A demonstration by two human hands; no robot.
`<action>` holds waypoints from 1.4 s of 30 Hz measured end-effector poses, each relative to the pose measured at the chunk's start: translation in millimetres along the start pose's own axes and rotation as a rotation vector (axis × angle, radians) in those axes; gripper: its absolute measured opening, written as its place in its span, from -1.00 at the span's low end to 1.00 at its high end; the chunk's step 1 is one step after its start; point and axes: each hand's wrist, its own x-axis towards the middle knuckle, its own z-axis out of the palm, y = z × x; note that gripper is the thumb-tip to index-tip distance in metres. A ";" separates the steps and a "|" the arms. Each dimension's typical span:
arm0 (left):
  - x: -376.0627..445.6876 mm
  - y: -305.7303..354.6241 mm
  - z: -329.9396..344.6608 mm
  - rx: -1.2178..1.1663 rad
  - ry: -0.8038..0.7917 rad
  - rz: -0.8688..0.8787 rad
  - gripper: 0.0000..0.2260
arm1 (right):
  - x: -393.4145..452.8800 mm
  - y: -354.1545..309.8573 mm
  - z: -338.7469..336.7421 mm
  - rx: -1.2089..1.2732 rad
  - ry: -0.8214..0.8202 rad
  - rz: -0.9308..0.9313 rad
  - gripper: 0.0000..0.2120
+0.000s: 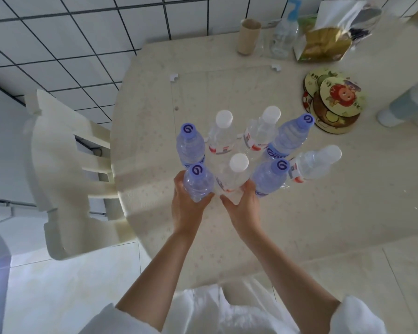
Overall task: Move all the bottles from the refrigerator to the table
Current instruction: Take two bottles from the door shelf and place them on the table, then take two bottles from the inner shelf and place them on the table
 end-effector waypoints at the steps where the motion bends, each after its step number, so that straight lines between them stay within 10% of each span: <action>1: -1.9 -2.4 -2.2 -0.031 -0.022 -0.015 -0.38 | -4.4 3.5 -0.9 -0.013 -0.004 0.000 -0.37; 14: -82.1 -16.1 -40.9 -0.177 0.058 -0.070 -0.72 | -81.0 29.5 -29.4 -0.030 -0.091 -0.146 -0.62; 29: -352.2 -61.4 -105.2 -0.107 0.396 -0.247 -0.79 | -234.1 67.7 -75.4 -0.265 -0.546 -0.482 -0.67; 42: -511.5 -153.6 -224.8 -0.088 0.743 -0.378 -0.79 | -416.0 46.2 18.8 -0.341 -1.017 -0.660 -0.67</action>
